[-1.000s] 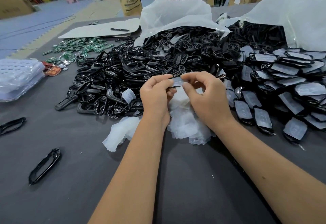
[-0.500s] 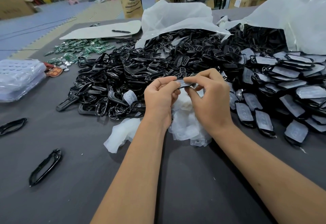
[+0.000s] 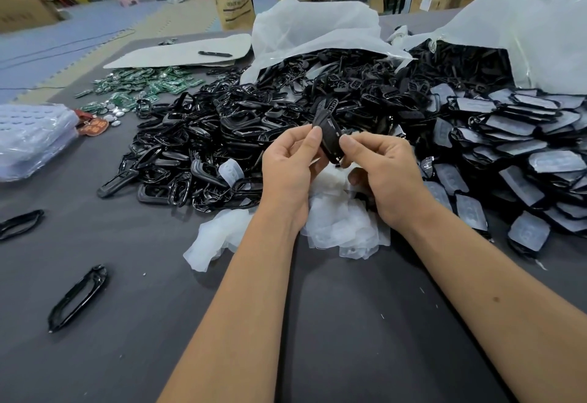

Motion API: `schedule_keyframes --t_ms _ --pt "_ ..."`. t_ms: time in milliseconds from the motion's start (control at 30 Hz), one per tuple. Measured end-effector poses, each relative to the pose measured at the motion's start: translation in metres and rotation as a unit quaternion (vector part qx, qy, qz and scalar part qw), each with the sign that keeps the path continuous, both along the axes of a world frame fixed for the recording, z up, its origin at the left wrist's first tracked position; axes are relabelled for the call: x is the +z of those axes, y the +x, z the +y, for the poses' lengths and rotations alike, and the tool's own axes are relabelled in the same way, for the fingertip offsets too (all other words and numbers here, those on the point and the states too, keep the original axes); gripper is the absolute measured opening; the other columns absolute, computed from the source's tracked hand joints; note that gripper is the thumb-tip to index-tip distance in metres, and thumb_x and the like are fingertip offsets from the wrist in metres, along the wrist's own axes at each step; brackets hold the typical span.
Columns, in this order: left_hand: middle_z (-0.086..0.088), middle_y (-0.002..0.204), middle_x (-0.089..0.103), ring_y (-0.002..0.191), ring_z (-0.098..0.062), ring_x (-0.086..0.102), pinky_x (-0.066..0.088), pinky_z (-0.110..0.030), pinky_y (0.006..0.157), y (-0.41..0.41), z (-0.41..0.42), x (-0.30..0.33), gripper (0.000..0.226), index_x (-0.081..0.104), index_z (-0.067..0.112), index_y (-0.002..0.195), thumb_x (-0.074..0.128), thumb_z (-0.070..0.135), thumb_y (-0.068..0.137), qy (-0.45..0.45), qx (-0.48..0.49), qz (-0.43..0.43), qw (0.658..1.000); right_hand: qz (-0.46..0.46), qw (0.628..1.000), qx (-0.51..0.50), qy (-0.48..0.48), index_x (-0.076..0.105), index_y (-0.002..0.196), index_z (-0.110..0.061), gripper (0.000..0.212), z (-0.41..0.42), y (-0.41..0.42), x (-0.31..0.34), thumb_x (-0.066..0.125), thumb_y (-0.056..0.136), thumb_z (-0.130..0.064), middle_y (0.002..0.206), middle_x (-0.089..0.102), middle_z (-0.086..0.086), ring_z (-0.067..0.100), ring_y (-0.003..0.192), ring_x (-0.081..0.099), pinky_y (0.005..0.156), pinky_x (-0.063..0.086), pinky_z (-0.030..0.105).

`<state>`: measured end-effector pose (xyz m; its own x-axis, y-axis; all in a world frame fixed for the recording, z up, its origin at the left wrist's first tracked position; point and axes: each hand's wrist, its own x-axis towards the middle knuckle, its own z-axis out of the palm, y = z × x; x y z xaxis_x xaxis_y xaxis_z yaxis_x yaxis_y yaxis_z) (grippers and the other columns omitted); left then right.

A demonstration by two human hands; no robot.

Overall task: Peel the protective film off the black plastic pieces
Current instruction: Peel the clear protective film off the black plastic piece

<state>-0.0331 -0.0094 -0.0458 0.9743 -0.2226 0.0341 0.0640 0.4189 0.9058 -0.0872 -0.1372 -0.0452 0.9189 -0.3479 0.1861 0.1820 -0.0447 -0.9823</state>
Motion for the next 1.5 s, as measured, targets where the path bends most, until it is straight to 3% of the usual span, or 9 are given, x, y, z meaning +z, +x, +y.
schedule_keyframes --t_ms 167,267,467,700,867,1000,1167,1333,1500 --pt "-0.01 0.093 0.072 0.083 -0.019 0.065 0.057 -0.025 0.069 0.0 -0.001 -0.001 0.006 0.071 0.008 0.1 0.067 0.012 0.1 0.011 0.011 0.006 1.0 -0.006 1.0 0.0 0.018 0.081 0.1 -0.019 0.012 -0.001 0.0 -0.001 0.07 0.099 -0.017 0.079 0.072 0.001 0.009 0.06 0.061 0.048 0.051 0.024" --pt "-0.003 0.085 0.075 0.075 -0.012 0.067 0.057 -0.024 0.069 0.002 -0.001 -0.003 0.007 0.072 0.008 0.1 0.066 0.012 0.101 0.014 0.014 0.005 1.0 -0.011 0.999 0.012 0.043 0.078 0.113 -0.02 0.021 -0.002 -0.001 -0.002 0.071 0.097 -0.009 0.085 0.073 0.001 0.009 0.063 0.063 0.048 0.053 0.025" --pt "0.002 0.074 0.073 0.069 -0.01 0.066 0.057 -0.026 0.069 0.0 -0.004 -0.004 0.004 0.071 0.008 0.101 0.069 0.01 0.099 0.022 0.031 -0.002 0.999 -0.026 0.998 0.009 0.063 0.076 0.113 -0.016 0.027 -0.004 -0.001 -0.003 0.074 0.092 0.0 0.078 0.071 -0.001 0.009 0.062 0.061 0.046 0.05 0.024" --pt "-0.011 0.097 0.079 0.086 -0.021 0.074 0.061 -0.029 0.078 0.001 0.0 -0.004 0.017 0.072 0.001 0.114 0.066 0.002 0.098 -0.001 0.016 -0.003 1.0 -0.012 0.998 0.009 0.062 0.078 0.109 -0.016 0.021 -0.002 0.002 -0.004 0.076 0.091 -0.005 0.085 0.074 0.005 0.008 0.065 0.065 0.048 0.054 0.024" --pt "-0.016 0.098 0.077 0.092 -0.029 0.073 0.06 -0.042 0.086 0.0 -0.004 -0.006 0.013 0.072 0.002 0.111 0.067 0.003 0.098 0.037 -0.003 -0.031 0.999 -0.034 0.994 -0.002 0.102 0.074 0.116 -0.01 0.029 -0.006 0.003 -0.006 0.076 0.089 0.003 0.104 0.072 0.027 0.022 0.083 0.074 0.06 0.059 0.03" --pt "-0.026 0.107 0.075 0.095 -0.034 0.071 0.056 -0.055 0.096 0.0 -0.002 -0.005 0.019 0.07 -0.004 0.115 0.063 0.007 0.102 0.058 -0.03 -0.042 0.997 -0.044 0.988 0.023 0.147 0.074 0.114 -0.009 0.033 -0.011 0.004 -0.005 0.075 0.086 0.008 0.082 0.074 0.005 0.016 0.077 0.075 0.068 0.058 0.022" --pt "-0.01 0.091 0.078 0.082 -0.019 0.074 0.061 -0.03 0.075 0.0 0.001 -0.004 0.015 0.071 0.0 0.108 0.06 0.008 0.103 0.049 -0.073 -0.043 0.995 -0.033 0.981 0.073 0.179 0.074 0.113 -0.013 0.044 -0.016 0.003 -0.003 0.081 0.07 -0.009 0.075 0.074 -0.004 0.011 0.074 0.073 0.067 0.055 0.019" --pt "-0.015 0.087 0.075 0.079 -0.024 0.071 0.06 -0.044 0.08 0.0 0.0 -0.005 0.011 0.072 0.004 0.1 0.066 0.013 0.101 0.066 -0.038 -0.054 0.996 -0.029 0.979 0.05 0.194 0.079 0.096 -0.016 0.033 -0.016 0.003 -0.003 0.087 0.064 -0.014 0.083 0.078 0.003 0.013 0.073 0.073 0.064 0.056 0.022" --pt "0.002 0.062 0.061 0.06 -0.012 0.057 0.055 -0.027 0.06 -0.002 -0.003 -0.005 0.013 0.068 0.011 0.088 0.067 0.012 0.101 0.067 0.01 -0.061 0.996 -0.024 0.987 0.015 0.16 0.076 0.1 -0.006 0.022 -0.01 0.006 -0.006 0.084 0.08 -0.008 0.088 0.079 0.008 0.019 0.081 0.075 0.069 0.06 0.026"
